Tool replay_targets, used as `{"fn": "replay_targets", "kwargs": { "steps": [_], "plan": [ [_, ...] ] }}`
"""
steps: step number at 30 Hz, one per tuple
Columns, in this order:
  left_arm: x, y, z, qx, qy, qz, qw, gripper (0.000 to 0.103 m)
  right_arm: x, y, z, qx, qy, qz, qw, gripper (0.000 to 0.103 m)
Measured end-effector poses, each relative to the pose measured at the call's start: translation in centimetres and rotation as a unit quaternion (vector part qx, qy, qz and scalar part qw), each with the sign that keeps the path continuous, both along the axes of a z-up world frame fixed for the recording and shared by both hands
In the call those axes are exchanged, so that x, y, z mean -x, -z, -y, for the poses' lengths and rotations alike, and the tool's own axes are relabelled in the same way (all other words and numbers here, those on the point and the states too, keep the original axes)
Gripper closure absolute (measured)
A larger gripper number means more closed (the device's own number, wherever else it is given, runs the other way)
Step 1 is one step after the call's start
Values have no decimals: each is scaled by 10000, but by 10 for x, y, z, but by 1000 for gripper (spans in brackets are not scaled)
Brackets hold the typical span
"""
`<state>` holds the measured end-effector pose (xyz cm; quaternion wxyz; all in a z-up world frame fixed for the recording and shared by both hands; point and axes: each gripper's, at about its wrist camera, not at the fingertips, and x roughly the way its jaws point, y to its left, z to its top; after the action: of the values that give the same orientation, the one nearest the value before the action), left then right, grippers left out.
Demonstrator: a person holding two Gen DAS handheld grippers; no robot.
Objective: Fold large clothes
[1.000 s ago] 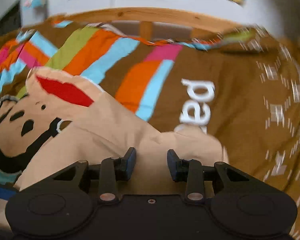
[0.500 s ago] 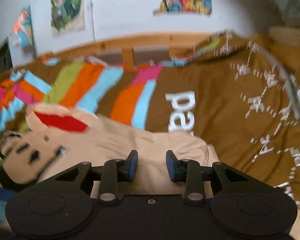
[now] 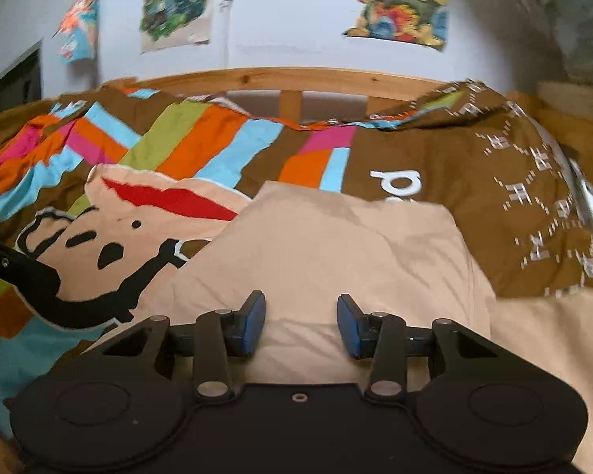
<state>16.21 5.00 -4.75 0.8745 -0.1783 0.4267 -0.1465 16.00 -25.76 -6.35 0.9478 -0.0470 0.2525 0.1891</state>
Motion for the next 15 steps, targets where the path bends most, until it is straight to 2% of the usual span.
{"fn": "replay_targets", "kwargs": {
  "steps": [4, 8, 10, 11, 12, 15],
  "plan": [
    [3, 4, -4, 99, -110, -60, 9999, 14, -1, 18, 11, -457, 62, 63, 9989, 61],
    [7, 0, -6, 248, -59, 132, 9996, 7, 4, 9, 12, -474, 115, 18, 9988, 59],
    [6, 0, -4, 348, 56, 227, 9991, 6, 8, -3, 19, -566, 140, -52, 9983, 46],
    [4, 1, -2, 402, 124, 263, 9988, 5, 13, -9, 23, -603, 174, -18, 9980, 31],
    [1, 1, -1, 476, 180, 285, 9983, 4, 20, -16, 31, -631, 261, 67, 9976, 23],
    [-17, 3, 5, 874, 255, 147, 9957, 4, 36, -34, 59, -797, 704, 309, 9939, 18]
  ]
}}
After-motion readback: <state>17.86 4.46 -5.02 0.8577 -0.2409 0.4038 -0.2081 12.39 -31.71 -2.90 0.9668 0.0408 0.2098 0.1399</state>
